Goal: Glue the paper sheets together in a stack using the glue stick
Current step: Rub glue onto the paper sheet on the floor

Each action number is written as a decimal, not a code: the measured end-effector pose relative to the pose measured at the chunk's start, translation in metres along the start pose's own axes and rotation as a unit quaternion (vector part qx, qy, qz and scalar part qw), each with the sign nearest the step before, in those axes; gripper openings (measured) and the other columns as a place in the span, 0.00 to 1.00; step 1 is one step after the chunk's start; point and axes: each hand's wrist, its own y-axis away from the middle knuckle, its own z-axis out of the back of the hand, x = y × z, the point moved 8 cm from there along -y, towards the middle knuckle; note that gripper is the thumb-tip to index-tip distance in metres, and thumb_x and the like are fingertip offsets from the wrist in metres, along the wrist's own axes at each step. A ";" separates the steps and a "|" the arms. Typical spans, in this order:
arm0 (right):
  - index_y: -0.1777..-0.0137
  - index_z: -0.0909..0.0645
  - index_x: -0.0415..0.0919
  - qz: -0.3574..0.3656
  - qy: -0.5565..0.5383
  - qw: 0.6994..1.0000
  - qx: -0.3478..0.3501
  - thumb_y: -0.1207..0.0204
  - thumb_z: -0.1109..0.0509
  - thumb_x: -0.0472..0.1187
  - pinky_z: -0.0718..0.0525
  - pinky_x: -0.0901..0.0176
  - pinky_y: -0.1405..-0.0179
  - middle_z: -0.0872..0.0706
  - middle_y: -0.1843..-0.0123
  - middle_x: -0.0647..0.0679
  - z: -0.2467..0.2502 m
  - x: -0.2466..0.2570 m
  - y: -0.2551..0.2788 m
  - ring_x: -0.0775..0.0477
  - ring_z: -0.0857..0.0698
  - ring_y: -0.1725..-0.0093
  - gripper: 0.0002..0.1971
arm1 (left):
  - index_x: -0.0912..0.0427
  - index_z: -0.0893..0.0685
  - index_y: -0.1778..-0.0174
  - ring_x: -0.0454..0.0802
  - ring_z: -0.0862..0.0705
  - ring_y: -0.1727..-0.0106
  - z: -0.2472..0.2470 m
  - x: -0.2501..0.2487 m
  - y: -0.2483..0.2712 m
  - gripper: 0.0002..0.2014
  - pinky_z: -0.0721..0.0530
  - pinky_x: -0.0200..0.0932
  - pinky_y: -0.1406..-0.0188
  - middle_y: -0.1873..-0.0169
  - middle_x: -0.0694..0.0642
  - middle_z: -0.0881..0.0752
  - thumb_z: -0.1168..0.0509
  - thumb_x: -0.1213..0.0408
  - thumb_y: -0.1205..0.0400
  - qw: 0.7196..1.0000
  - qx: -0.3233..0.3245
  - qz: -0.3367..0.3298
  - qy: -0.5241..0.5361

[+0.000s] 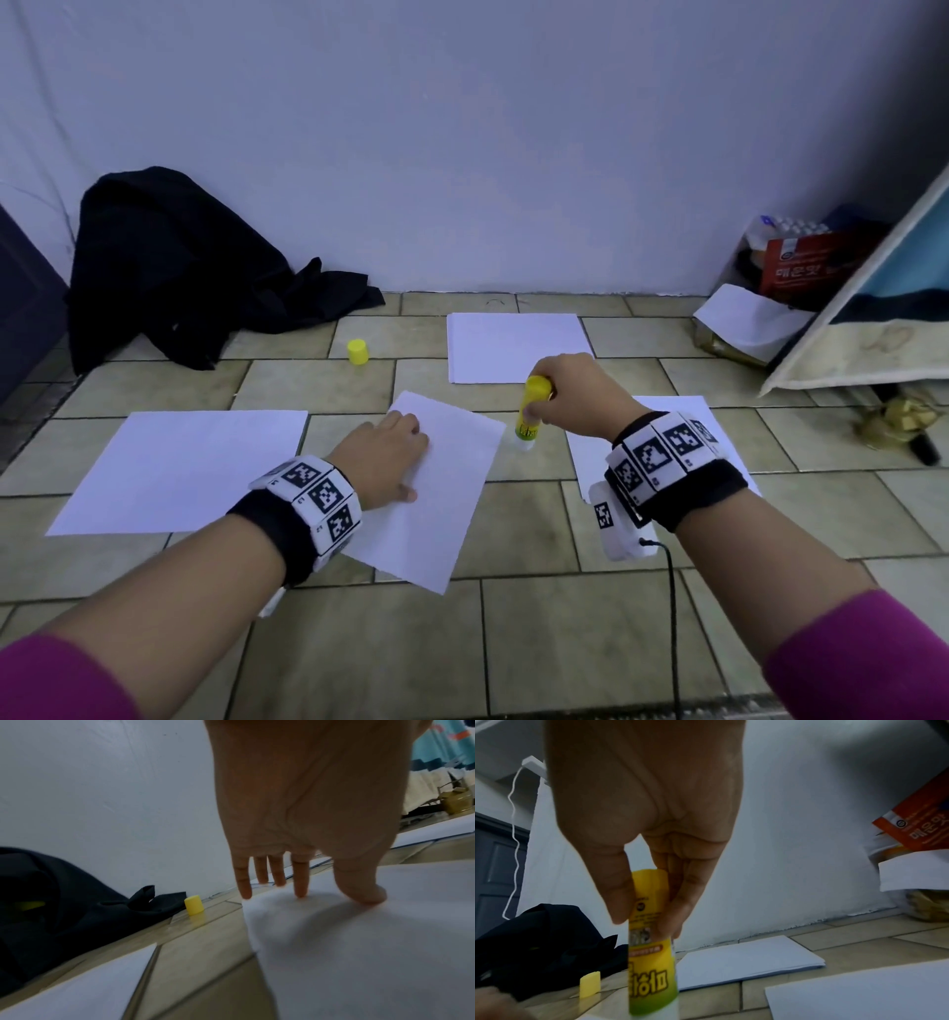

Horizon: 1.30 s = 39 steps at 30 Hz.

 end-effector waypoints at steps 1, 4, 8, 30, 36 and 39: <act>0.47 0.19 0.39 -0.002 -0.007 1.000 -0.014 0.29 0.25 0.40 0.27 0.65 0.70 0.20 0.52 0.47 0.001 0.000 -0.001 0.46 0.20 0.56 0.13 | 0.59 0.35 0.25 0.54 0.44 0.20 -0.002 0.001 0.001 0.28 0.31 0.48 0.28 0.20 0.57 0.44 0.39 0.49 0.16 1.000 -0.010 -0.004 0.009; 0.46 0.18 0.39 0.000 -0.046 0.998 -0.040 0.29 0.25 0.39 0.30 0.67 0.71 0.20 0.52 0.46 -0.002 0.005 -0.004 0.48 0.22 0.56 0.13 | 0.52 0.36 0.24 0.52 0.45 0.19 -0.010 0.000 0.005 0.23 0.28 0.50 0.29 0.18 0.53 0.49 0.41 0.52 0.14 0.997 0.001 -0.021 0.071; 0.50 0.18 0.39 0.007 -0.094 0.993 -0.072 0.30 0.26 0.37 0.28 0.68 0.71 0.18 0.54 0.48 -0.004 0.015 -0.014 0.49 0.20 0.56 0.10 | 0.42 0.39 0.19 0.52 0.34 0.26 -0.002 0.005 0.009 0.25 0.24 0.49 0.36 0.24 0.52 0.35 0.48 0.46 0.13 0.999 0.001 0.009 0.049; 0.37 0.21 0.40 0.065 0.018 0.997 0.038 0.24 0.28 0.39 0.23 0.58 0.58 0.19 0.38 0.40 -0.048 0.074 -0.056 0.42 0.18 0.43 0.16 | 0.46 0.35 0.23 0.58 0.30 0.32 -0.010 0.009 0.007 0.28 0.22 0.53 0.38 0.30 0.56 0.32 0.39 0.44 0.18 0.989 -0.008 0.083 0.119; 0.37 0.21 0.40 0.076 0.076 0.991 0.081 0.24 0.29 0.38 0.20 0.55 0.55 0.19 0.41 0.41 -0.039 0.056 -0.009 0.42 0.19 0.44 0.16 | 0.46 0.35 0.20 0.57 0.26 0.33 -0.008 0.022 0.003 0.24 0.24 0.50 0.36 0.27 0.54 0.31 0.46 0.61 0.14 0.991 -0.002 0.060 0.120; 0.37 0.21 0.40 0.070 0.077 0.990 0.100 0.24 0.29 0.37 0.24 0.57 0.58 0.20 0.45 0.43 -0.035 0.045 0.011 0.44 0.21 0.51 0.15 | 0.47 0.34 0.20 0.52 0.26 0.31 -0.006 0.031 0.000 0.27 0.26 0.44 0.36 0.28 0.51 0.28 0.43 0.67 0.17 0.992 -0.003 0.054 0.113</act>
